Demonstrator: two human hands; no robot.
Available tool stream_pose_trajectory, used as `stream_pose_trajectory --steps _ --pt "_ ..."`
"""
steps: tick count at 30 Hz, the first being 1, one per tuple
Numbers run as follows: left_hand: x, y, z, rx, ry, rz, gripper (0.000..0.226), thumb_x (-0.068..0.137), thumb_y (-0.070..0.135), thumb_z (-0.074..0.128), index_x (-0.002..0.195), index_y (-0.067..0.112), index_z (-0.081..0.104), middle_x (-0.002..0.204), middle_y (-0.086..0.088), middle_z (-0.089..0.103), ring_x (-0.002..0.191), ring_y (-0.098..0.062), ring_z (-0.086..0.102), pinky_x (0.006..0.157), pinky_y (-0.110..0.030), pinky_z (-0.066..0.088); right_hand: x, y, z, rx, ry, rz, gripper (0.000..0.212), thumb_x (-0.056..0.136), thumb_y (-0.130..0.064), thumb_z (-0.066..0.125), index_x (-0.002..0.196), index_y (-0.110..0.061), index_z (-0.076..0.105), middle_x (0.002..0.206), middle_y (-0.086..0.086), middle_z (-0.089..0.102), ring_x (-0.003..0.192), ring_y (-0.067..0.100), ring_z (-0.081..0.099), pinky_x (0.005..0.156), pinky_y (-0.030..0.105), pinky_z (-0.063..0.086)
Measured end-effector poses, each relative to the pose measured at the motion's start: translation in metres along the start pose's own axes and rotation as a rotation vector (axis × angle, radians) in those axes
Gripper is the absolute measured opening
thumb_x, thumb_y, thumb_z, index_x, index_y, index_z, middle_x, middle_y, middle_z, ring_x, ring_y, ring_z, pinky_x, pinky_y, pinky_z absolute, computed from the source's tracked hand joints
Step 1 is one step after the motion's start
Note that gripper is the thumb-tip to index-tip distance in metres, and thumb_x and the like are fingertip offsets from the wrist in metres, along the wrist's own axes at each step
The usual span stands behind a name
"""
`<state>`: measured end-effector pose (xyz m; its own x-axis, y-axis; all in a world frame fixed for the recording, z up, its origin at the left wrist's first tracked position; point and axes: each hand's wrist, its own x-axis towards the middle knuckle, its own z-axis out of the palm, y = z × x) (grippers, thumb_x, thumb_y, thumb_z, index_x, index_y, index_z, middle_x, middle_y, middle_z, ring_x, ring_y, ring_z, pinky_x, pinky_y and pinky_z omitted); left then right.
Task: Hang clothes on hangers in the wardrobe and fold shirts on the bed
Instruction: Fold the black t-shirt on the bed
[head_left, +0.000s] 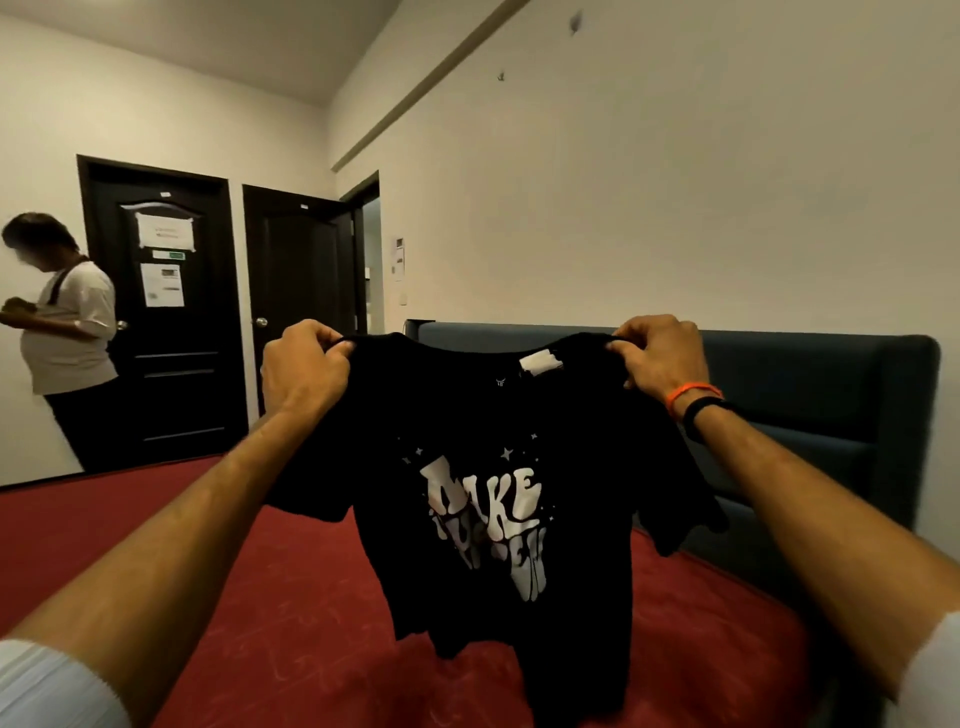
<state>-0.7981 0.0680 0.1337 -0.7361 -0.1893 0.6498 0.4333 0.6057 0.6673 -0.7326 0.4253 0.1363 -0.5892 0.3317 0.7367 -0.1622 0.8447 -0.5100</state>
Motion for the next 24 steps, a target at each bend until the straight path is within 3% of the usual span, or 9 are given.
stream_pose_trajectory --steps 3,6,9,11,14,18,24 --pt "-0.004 0.004 0.007 0.008 -0.018 0.01 0.023 0.096 0.022 0.063 0.114 0.009 0.066 0.11 -0.01 0.066 0.093 -0.015 0.053 0.084 -0.031 0.043 -0.006 0.004 -0.003 -0.001 -0.04 0.094 0.012 0.095 -0.012 0.061 0.094 -0.011 0.073 0.066 0.007 0.071 0.048 0.011 0.068 0.059 0.025 0.059" --pt "-0.007 0.006 0.013 0.01 -0.022 -0.016 0.022 0.096 0.022 0.062 0.115 0.011 0.066 0.11 -0.009 0.065 0.093 -0.015 0.052 0.082 -0.03 0.042 -0.013 0.003 -0.002 0.174 -0.094 0.226 0.015 0.099 -0.001 0.051 0.1 -0.005 0.065 0.08 0.011 0.069 0.051 0.017 0.069 0.047 0.025 0.057" --pt "-0.008 0.005 0.017 0.003 -0.039 -0.039 0.023 0.097 0.023 0.061 0.116 0.011 0.065 0.111 -0.009 0.065 0.094 -0.016 0.053 0.082 -0.031 0.042 -0.013 0.007 0.005 0.144 -0.052 0.21 0.021 0.092 0.003 0.054 0.097 -0.012 0.068 0.095 0.008 0.07 0.078 0.019 0.071 0.078 0.03 0.06" --pt "-0.01 0.005 0.016 -0.006 -0.042 -0.052 0.023 0.097 0.023 0.062 0.116 0.011 0.065 0.115 -0.011 0.065 0.098 -0.02 0.056 0.084 -0.032 0.042 -0.016 0.008 0.005 0.066 -0.073 0.154 0.027 0.082 0.001 0.061 0.102 -0.014 0.071 0.097 0.001 0.068 0.092 0.014 0.064 0.09 0.021 0.049" --pt "-0.012 0.005 0.015 0.002 -0.033 -0.057 0.024 0.097 0.021 0.062 0.117 0.009 0.066 0.116 -0.012 0.065 0.1 -0.021 0.057 0.083 -0.03 0.04 -0.021 0.008 0.004 0.018 -0.127 0.097 0.031 0.075 0.002 0.069 0.103 -0.013 0.07 0.097 -0.001 0.065 0.093 0.013 0.06 0.086 0.019 0.045" --pt "-0.014 -0.002 0.014 0.011 -0.037 -0.073 0.024 0.097 0.021 0.062 0.117 0.009 0.066 0.117 -0.012 0.065 0.105 -0.022 0.058 0.086 -0.032 0.042 -0.019 0.012 0.004 -0.021 -0.012 0.088 0.023 0.076 0.001 0.068 0.079 -0.022 0.07 0.079 -0.002 0.067 0.082 0.016 0.065 0.085 0.03 0.055" --pt "-0.011 -0.012 0.014 0.008 -0.035 -0.075 0.022 0.096 0.021 0.062 0.115 0.01 0.065 0.114 -0.012 0.065 0.106 -0.024 0.058 0.087 -0.034 0.043 -0.016 0.017 0.005 0.006 -0.124 0.138 0.024 0.089 -0.003 0.063 0.089 -0.024 0.076 0.077 0.001 0.074 0.059 0.008 0.069 0.083 0.033 0.06"
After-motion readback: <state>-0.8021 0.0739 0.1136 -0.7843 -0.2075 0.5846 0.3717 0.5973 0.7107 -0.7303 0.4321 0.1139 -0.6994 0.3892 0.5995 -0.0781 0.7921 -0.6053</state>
